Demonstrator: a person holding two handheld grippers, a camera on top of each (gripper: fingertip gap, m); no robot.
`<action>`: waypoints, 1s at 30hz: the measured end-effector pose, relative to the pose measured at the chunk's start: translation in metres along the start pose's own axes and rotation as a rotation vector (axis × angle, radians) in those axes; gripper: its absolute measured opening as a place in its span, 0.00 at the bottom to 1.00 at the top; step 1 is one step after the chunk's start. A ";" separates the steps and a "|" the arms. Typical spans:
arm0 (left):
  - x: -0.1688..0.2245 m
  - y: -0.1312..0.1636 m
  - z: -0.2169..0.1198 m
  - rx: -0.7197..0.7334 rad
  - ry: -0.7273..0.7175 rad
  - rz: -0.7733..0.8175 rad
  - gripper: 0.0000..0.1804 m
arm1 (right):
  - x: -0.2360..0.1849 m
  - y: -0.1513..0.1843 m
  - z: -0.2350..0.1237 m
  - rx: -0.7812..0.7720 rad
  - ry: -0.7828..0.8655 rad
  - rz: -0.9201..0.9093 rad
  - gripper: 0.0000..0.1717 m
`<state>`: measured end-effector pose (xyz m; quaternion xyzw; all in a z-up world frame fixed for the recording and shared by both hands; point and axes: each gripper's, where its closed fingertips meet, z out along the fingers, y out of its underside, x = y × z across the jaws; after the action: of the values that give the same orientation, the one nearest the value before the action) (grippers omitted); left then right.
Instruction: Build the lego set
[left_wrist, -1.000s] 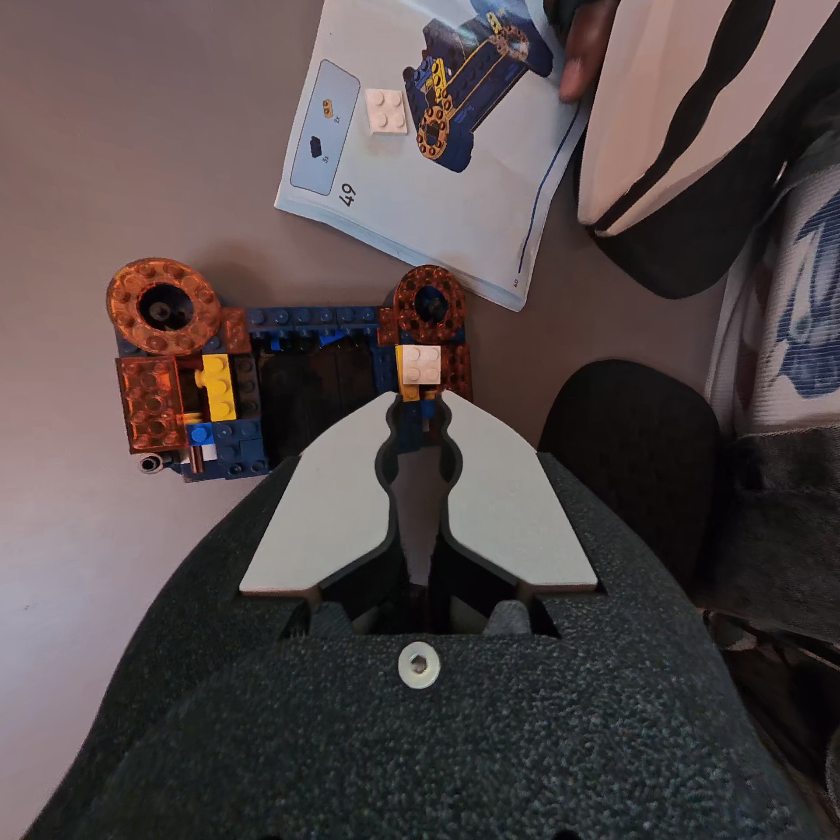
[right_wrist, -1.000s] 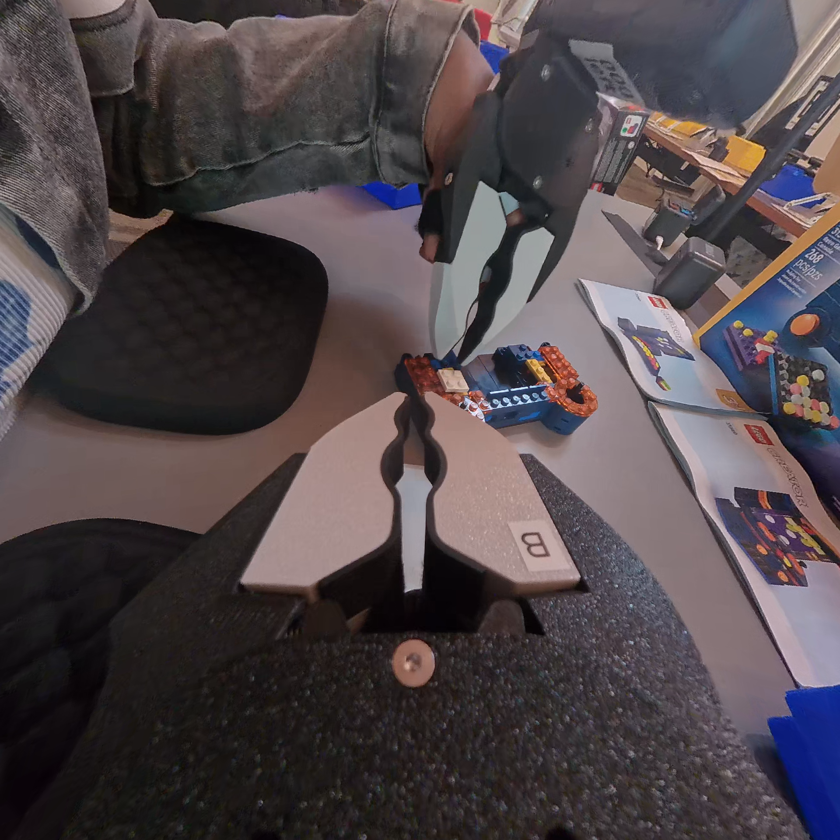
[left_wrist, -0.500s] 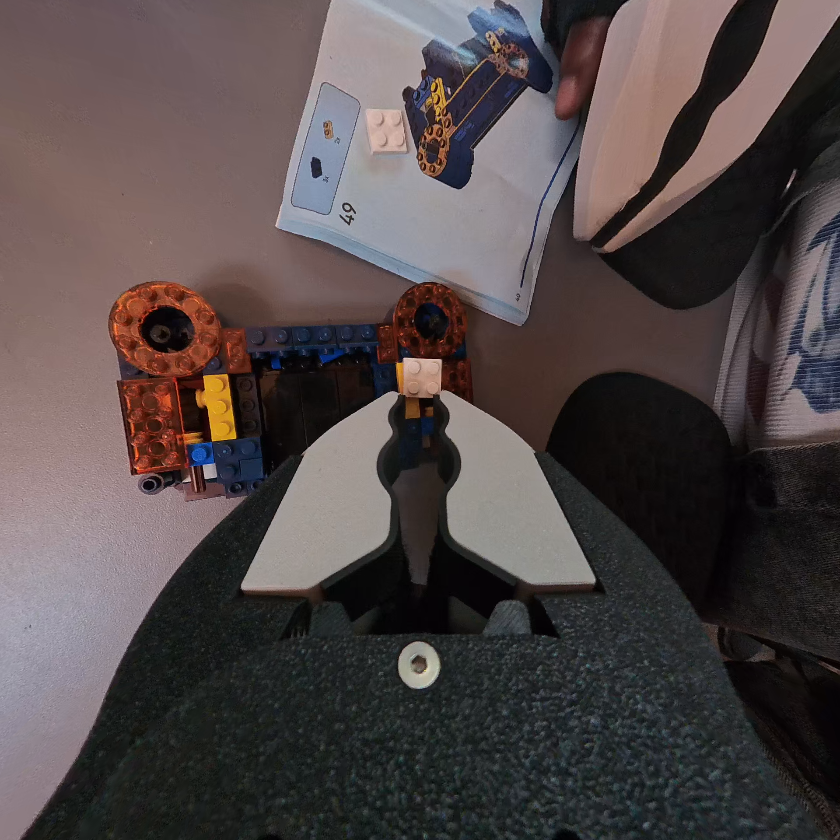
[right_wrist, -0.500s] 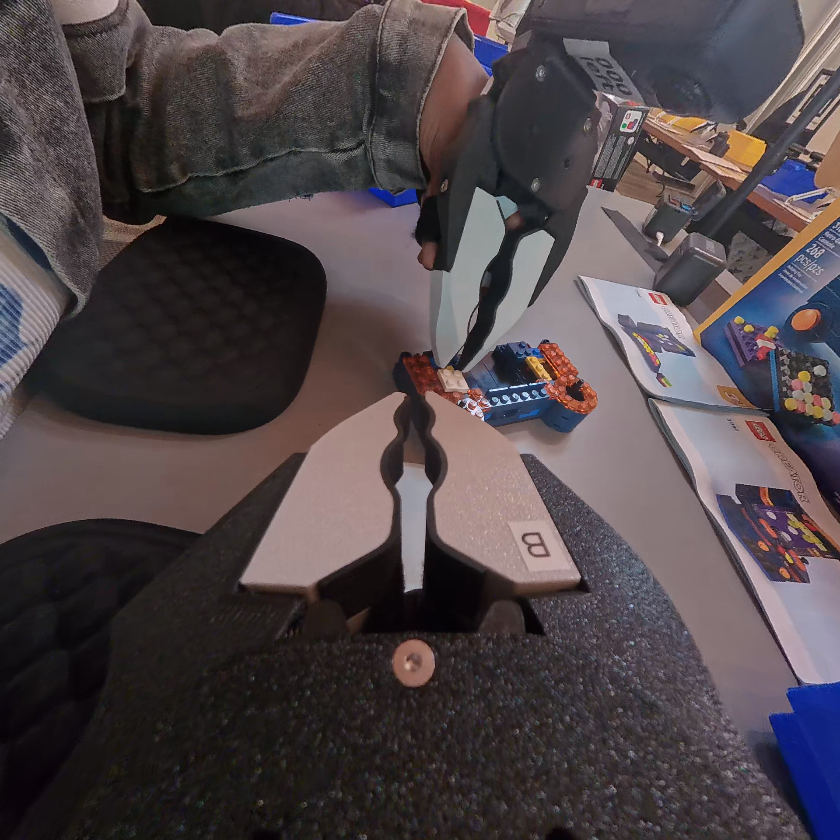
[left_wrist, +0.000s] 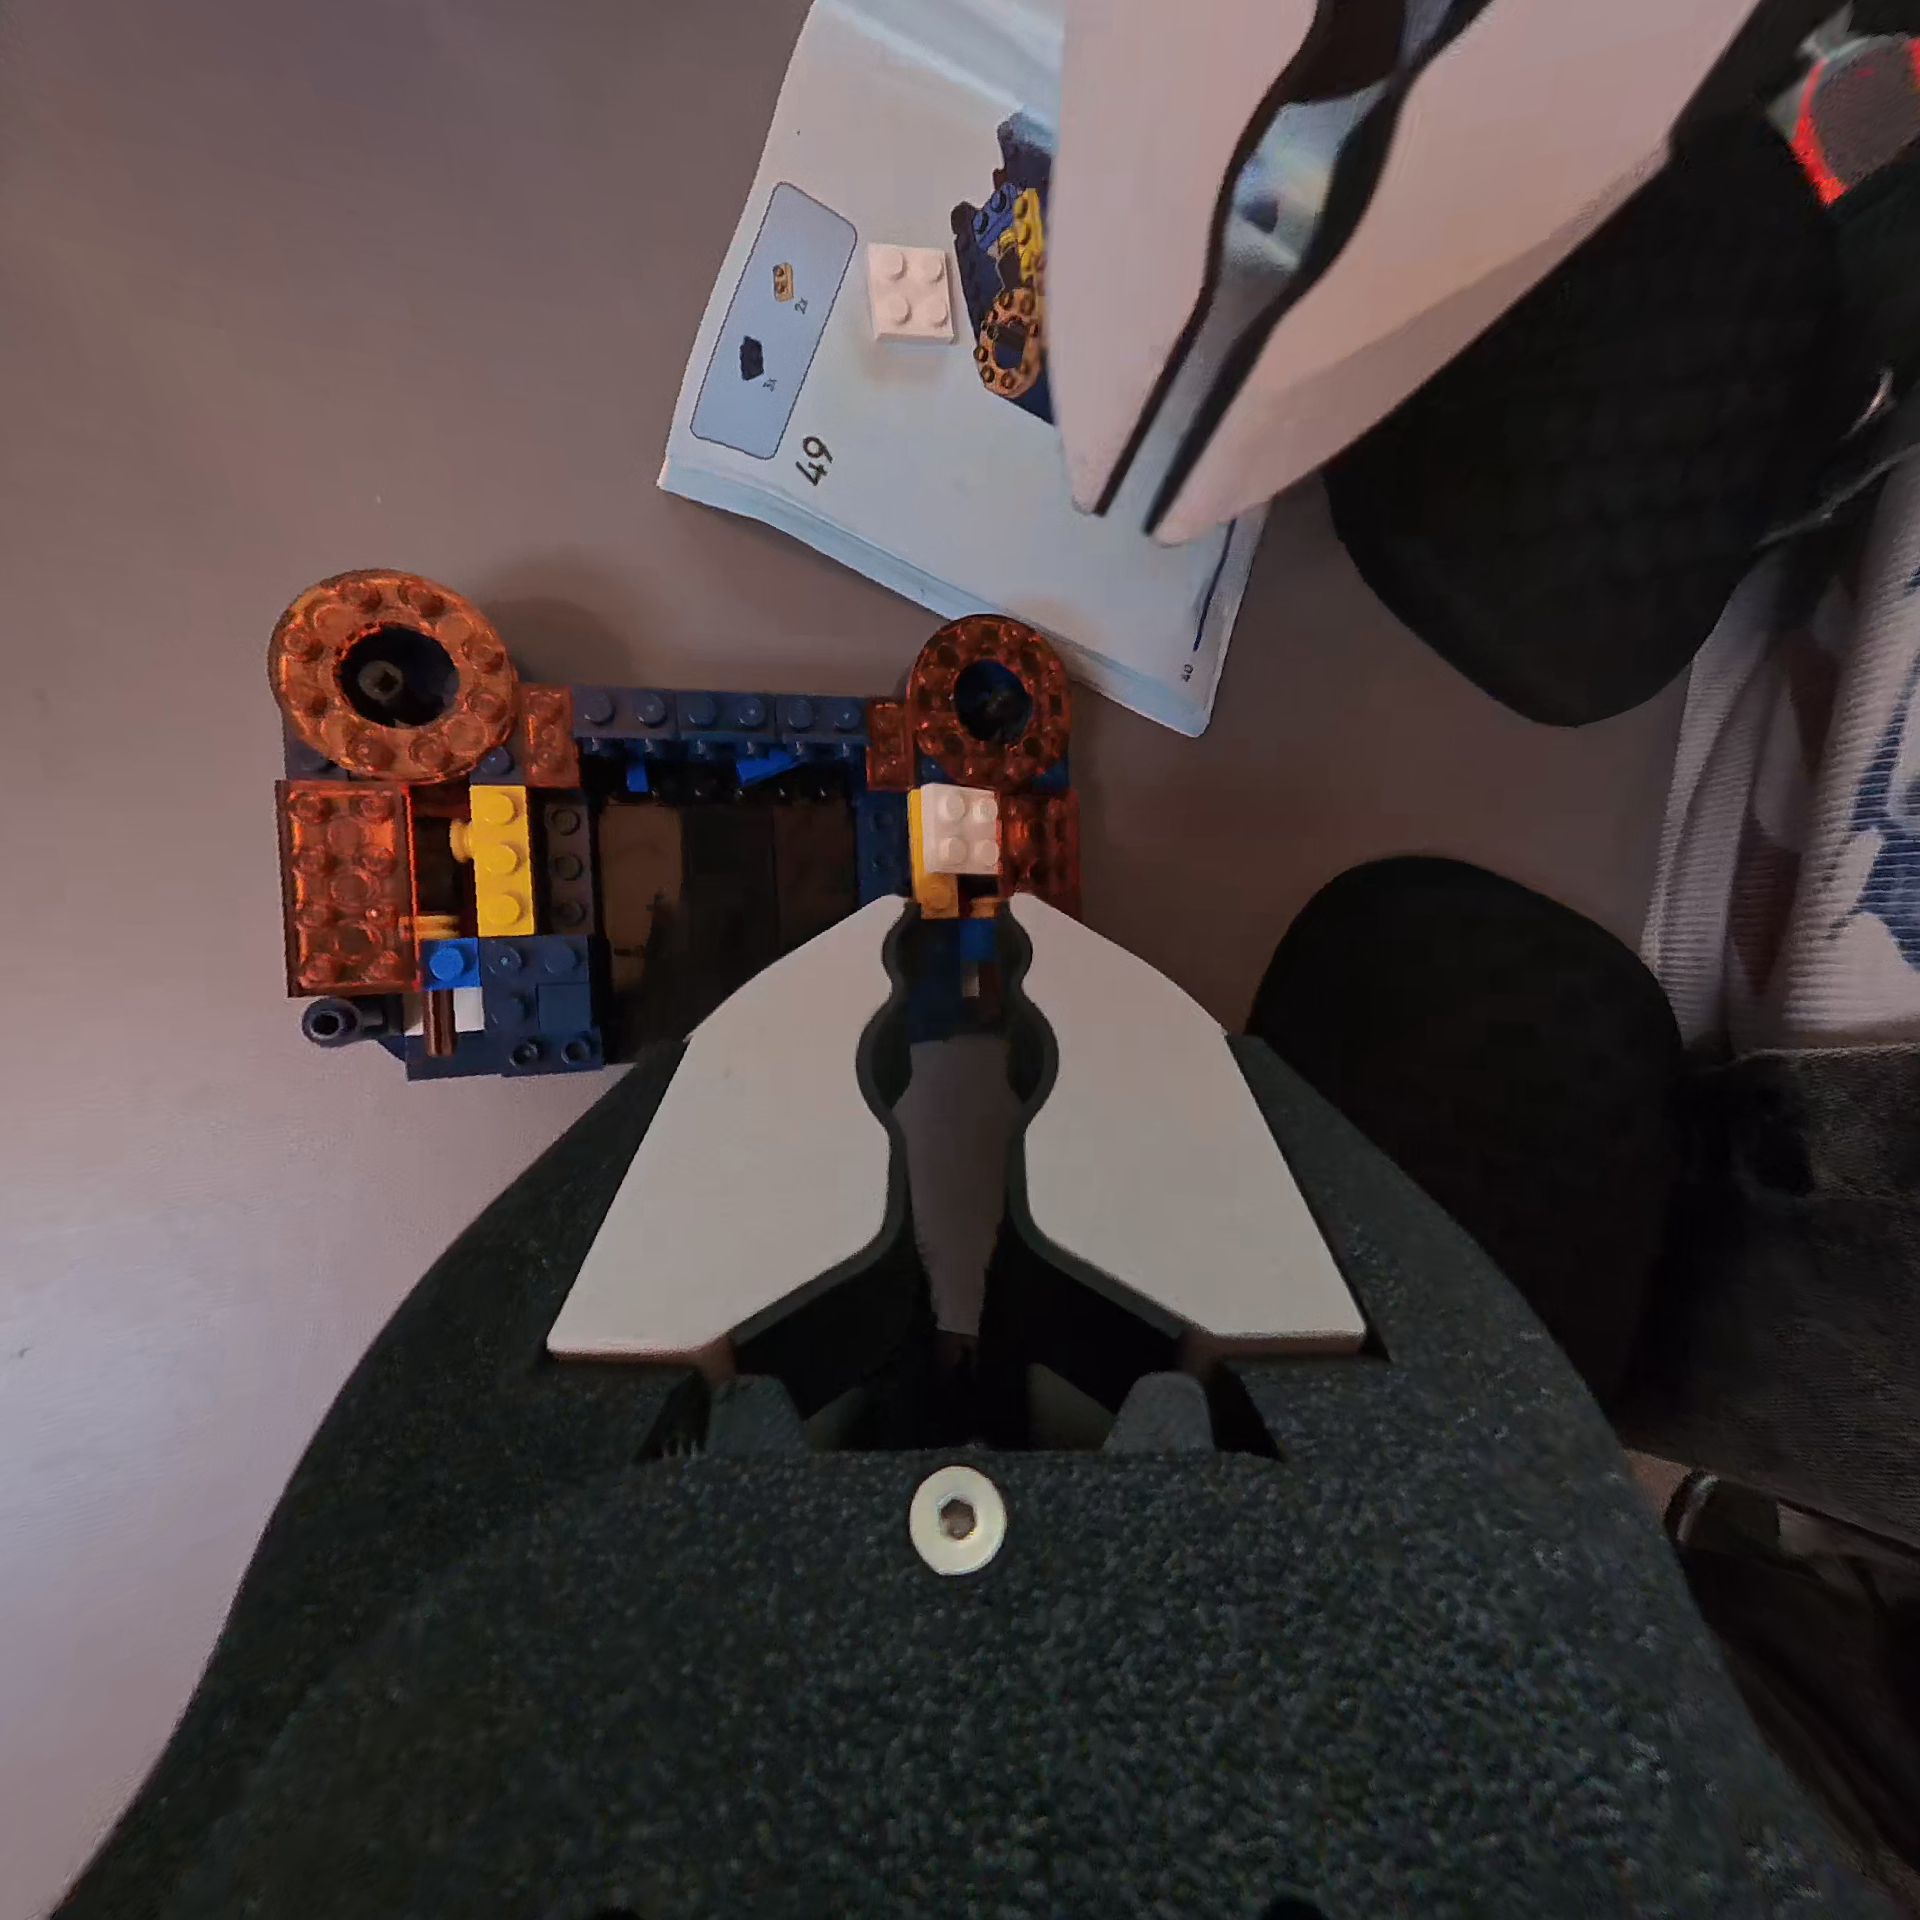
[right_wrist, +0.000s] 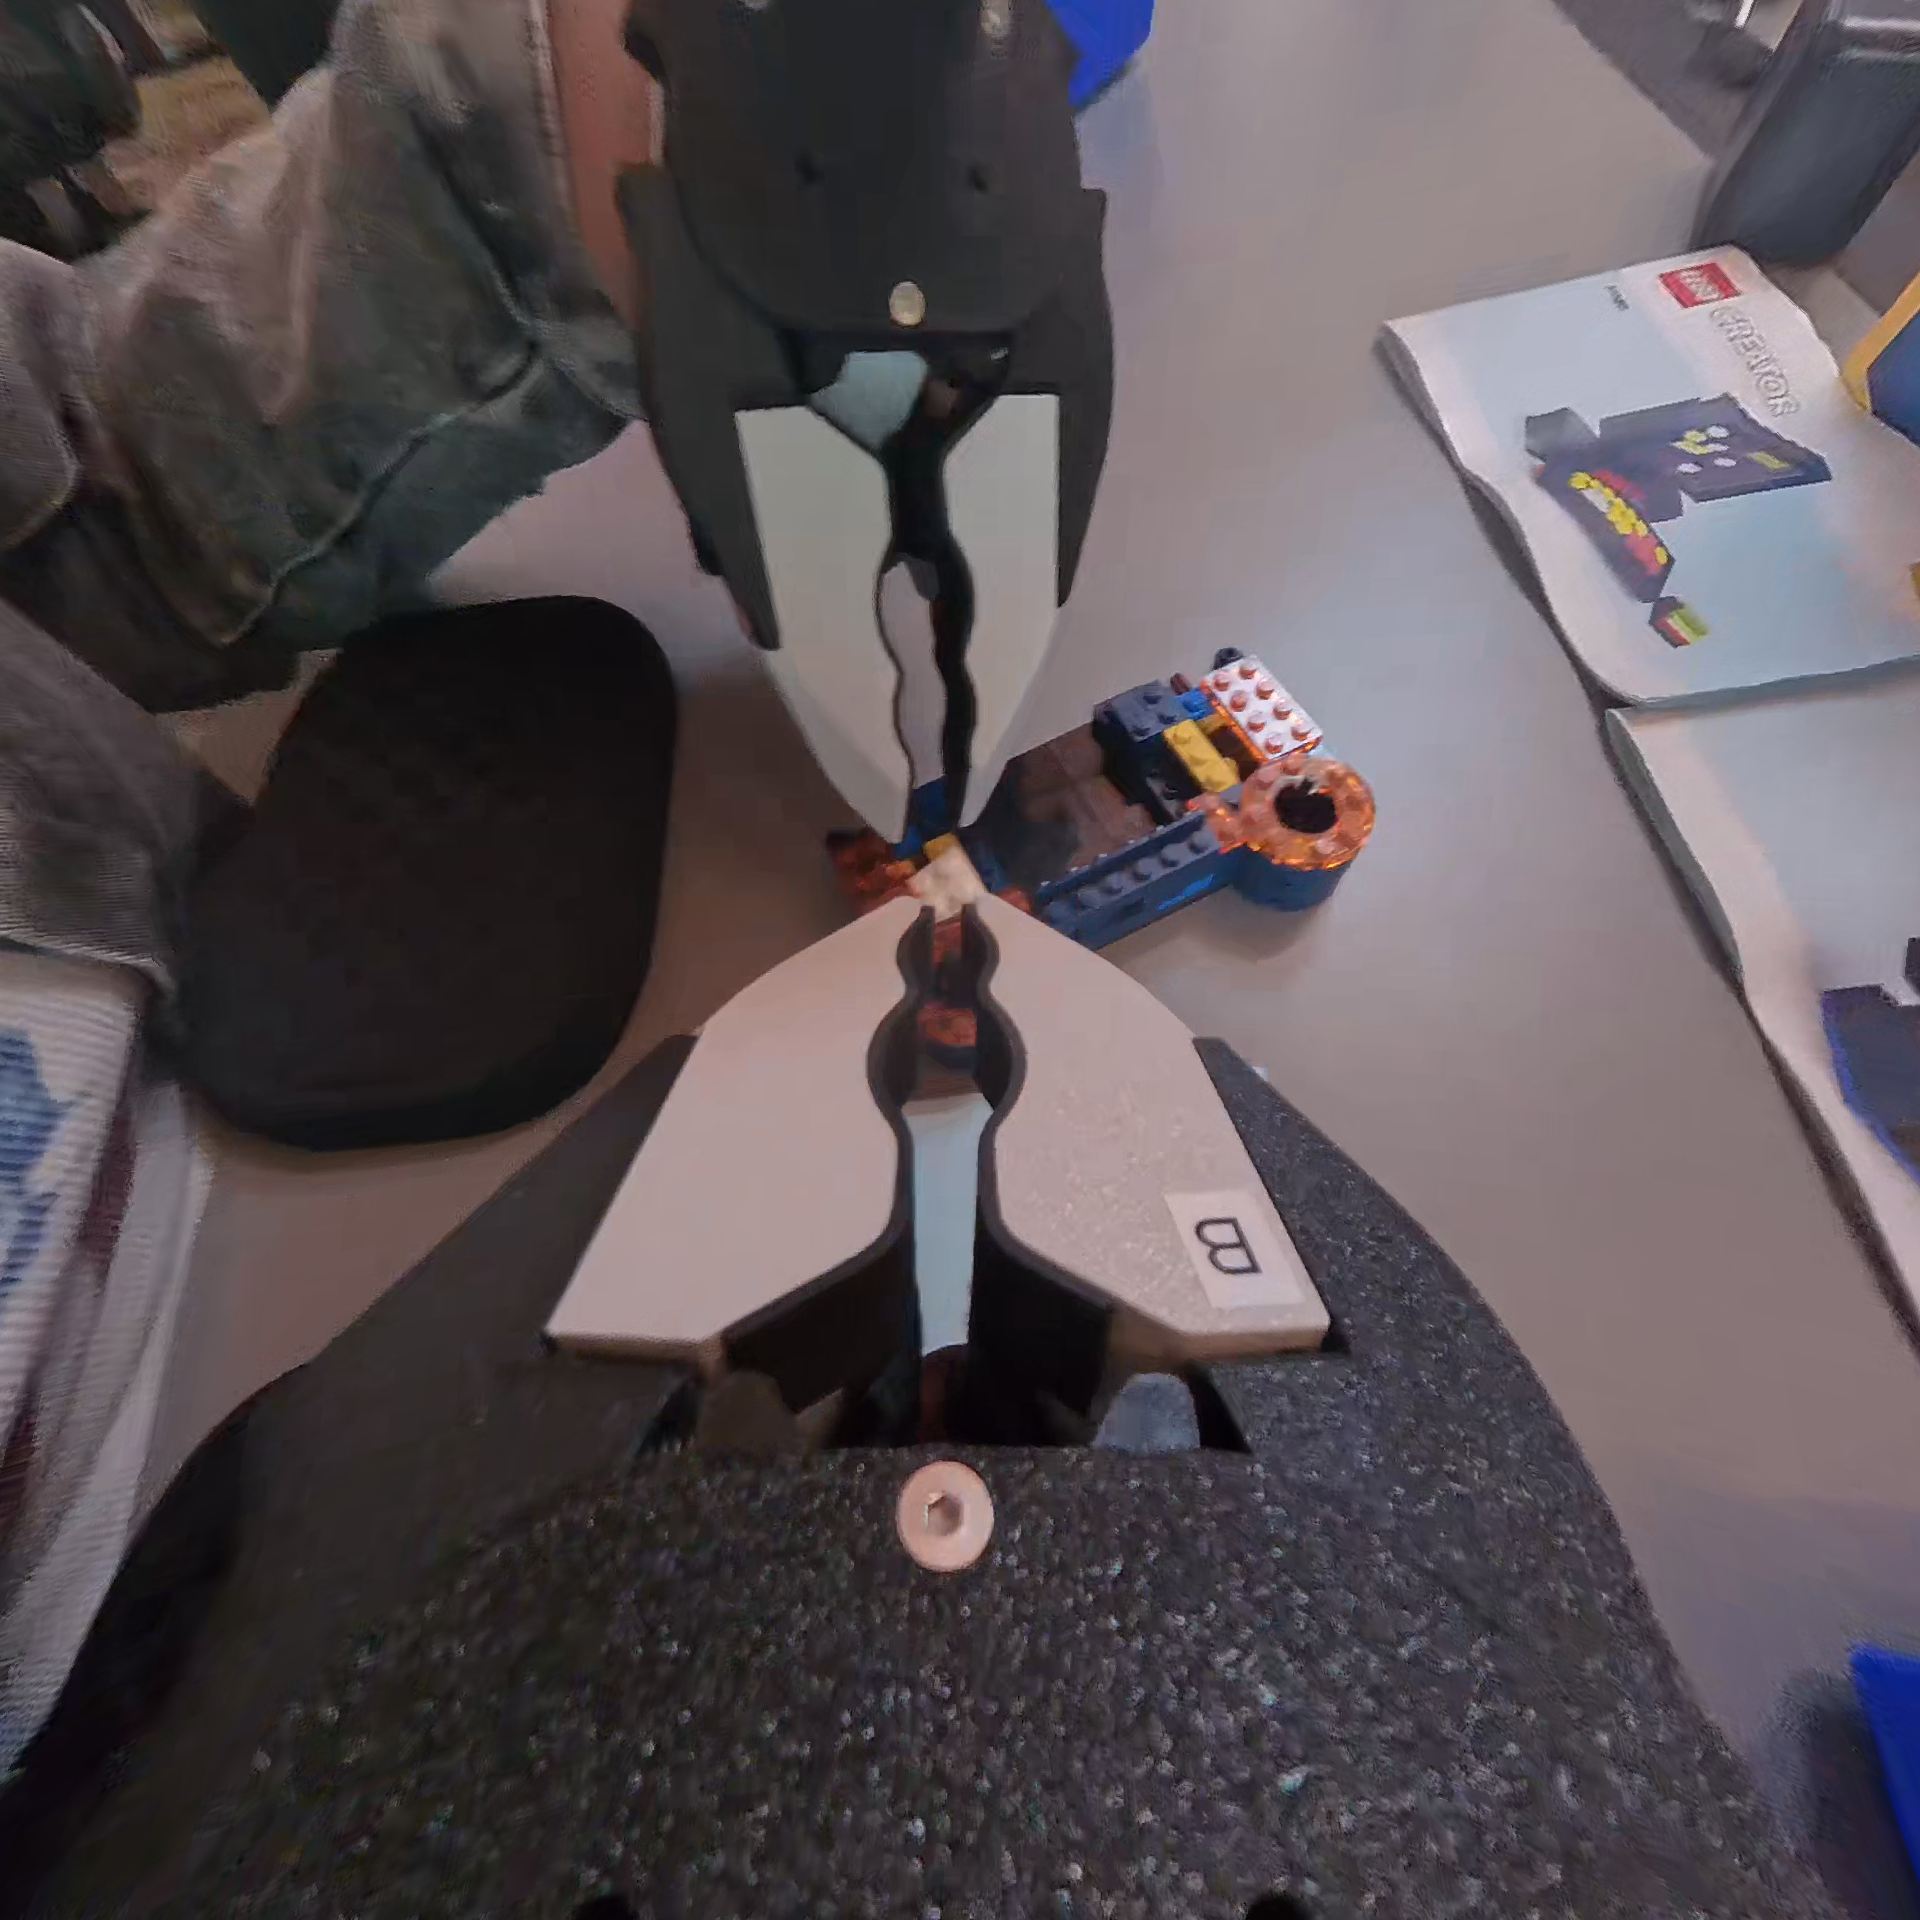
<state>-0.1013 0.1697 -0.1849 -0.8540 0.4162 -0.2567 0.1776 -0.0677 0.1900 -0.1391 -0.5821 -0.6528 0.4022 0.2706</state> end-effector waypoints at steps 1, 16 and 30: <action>-0.001 0.000 -0.001 0.014 -0.001 -0.007 0.07 | 0.005 0.000 0.005 -0.025 0.002 -0.005 0.01; -0.002 -0.003 -0.007 0.174 -0.054 0.072 0.07 | 0.003 0.019 0.052 -0.248 -0.139 -0.209 0.00; 0.009 -0.001 0.005 0.169 -0.051 0.195 0.18 | 0.004 0.017 0.055 -0.299 -0.070 -0.402 0.00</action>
<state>-0.0929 0.1638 -0.1857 -0.7976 0.4696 -0.2507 0.2837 -0.1041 0.1823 -0.1833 -0.4600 -0.8165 0.2593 0.2332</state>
